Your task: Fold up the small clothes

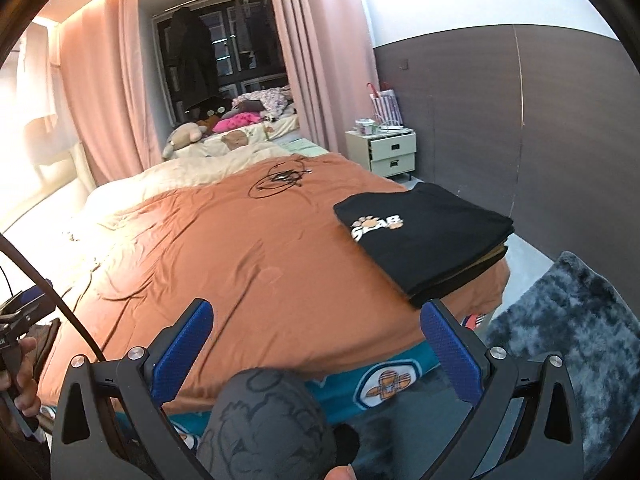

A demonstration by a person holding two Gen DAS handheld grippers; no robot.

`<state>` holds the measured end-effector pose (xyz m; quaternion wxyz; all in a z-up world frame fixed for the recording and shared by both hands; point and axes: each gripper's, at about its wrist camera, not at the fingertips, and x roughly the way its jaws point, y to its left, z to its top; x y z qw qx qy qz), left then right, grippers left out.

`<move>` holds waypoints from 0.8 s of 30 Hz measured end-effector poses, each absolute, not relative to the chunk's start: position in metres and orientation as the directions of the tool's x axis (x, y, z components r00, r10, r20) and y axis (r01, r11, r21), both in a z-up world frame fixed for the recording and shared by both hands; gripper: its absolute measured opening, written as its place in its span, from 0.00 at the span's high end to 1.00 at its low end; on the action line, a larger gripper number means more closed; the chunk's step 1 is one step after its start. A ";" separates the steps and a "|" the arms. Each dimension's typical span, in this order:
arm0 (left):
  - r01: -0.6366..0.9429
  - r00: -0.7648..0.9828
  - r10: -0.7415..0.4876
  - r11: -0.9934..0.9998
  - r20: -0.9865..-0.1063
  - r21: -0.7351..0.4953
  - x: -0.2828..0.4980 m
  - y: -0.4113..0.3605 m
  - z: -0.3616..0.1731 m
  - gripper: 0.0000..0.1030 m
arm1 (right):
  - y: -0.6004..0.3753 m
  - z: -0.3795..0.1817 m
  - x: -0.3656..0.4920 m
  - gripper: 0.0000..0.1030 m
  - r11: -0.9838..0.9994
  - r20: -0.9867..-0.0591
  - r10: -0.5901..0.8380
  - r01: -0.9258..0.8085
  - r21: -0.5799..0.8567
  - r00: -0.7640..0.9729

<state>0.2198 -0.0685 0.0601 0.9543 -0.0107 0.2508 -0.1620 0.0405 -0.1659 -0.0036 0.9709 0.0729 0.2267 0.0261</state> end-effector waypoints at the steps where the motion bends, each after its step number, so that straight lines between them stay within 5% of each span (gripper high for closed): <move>1: 0.295 0.826 -0.306 0.950 -0.473 -0.099 0.211 -0.066 0.059 0.00 | -0.166 -0.007 0.037 0.00 0.988 -0.436 0.088 -0.024 0.150 0.895; 24: 0.226 0.884 -0.248 0.969 -0.396 -0.102 0.124 -0.050 0.062 0.00 | -0.160 -0.022 -0.008 0.00 0.992 -0.393 0.114 -0.080 0.102 0.912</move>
